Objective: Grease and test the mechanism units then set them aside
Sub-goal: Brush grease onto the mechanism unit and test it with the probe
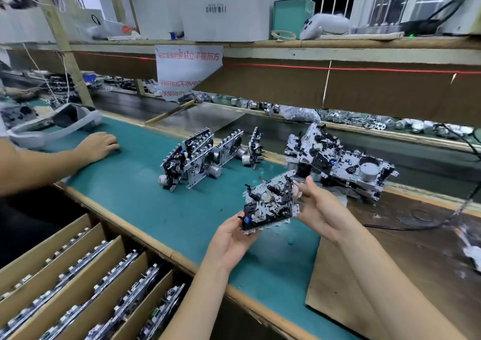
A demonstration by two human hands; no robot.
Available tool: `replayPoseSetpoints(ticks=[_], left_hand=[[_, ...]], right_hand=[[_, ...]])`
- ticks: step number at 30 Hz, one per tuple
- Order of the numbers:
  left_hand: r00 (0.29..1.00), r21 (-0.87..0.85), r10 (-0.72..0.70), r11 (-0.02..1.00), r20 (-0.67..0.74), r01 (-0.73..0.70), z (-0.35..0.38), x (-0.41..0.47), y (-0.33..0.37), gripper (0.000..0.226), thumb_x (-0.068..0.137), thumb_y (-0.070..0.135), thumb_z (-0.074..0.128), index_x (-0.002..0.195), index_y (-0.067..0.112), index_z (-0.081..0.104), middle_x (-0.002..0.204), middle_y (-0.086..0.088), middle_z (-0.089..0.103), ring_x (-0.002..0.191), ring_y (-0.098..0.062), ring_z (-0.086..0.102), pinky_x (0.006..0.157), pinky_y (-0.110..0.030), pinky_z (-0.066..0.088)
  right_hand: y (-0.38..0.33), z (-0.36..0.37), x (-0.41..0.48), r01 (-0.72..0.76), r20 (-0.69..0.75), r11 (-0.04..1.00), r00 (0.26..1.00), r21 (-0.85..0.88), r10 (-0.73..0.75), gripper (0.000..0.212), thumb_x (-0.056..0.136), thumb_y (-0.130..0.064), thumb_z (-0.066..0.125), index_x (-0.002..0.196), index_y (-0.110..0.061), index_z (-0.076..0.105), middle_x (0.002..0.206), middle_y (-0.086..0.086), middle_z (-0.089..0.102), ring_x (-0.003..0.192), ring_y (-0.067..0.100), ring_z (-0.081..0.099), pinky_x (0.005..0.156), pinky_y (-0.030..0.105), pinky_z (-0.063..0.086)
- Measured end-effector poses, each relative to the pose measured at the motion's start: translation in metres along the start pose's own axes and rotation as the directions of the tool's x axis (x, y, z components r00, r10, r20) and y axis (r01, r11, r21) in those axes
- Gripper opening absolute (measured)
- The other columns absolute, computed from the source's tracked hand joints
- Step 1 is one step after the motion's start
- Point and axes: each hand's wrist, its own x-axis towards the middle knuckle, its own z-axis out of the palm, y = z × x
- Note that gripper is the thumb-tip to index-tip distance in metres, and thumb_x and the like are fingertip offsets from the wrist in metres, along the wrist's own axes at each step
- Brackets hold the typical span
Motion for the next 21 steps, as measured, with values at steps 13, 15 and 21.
replayPoseSetpoints(ticks=[13, 15, 21], left_hand=[[0.999, 0.061, 0.035, 0.997, 0.024, -0.036, -0.003, 0.002, 0.000, 0.037, 0.084, -0.003, 0.041, 0.074, 0.002, 0.076, 0.083, -0.009, 0.073, 0.070, -0.017, 0.068, 0.060, -0.024, 0.056], [0.999, 0.059, 0.039, 0.997, 0.019, -0.040, -0.003, 0.002, 0.000, 0.045, 0.090, -0.005, 0.036, 0.073, 0.003, 0.077, 0.082, -0.009, 0.073, 0.068, -0.016, 0.069, 0.060, -0.023, 0.056], [0.999, 0.052, 0.049, 0.997, -0.001, -0.049, -0.002, 0.000, 0.001, 0.041, 0.093, -0.005, 0.035, 0.080, -0.001, 0.074, 0.084, -0.011, 0.072, 0.069, -0.018, 0.070, 0.058, -0.025, 0.057]], right_hand=[[-0.017, -0.096, 0.021, -0.435, -0.357, -0.034, 0.778, -0.900, -0.517, 0.035, 0.091, -0.021, 0.050, 0.112, 0.007, 0.051, 0.123, 0.026, 0.042, 0.112, 0.042, 0.043, 0.090, 0.045, 0.040], [-0.012, -0.098, 0.022, -0.420, -0.326, -0.114, 0.824, -0.900, -0.463, 0.036, 0.093, -0.027, 0.047, 0.115, 0.002, 0.052, 0.121, 0.022, 0.044, 0.113, 0.040, 0.043, 0.091, 0.044, 0.041], [0.008, -0.093, 0.025, -0.282, -0.189, -0.179, 0.893, -0.943, -0.409, 0.024, 0.093, -0.027, 0.050, 0.094, -0.003, 0.056, 0.101, 0.016, 0.060, 0.097, 0.032, 0.058, 0.071, 0.034, 0.044]])
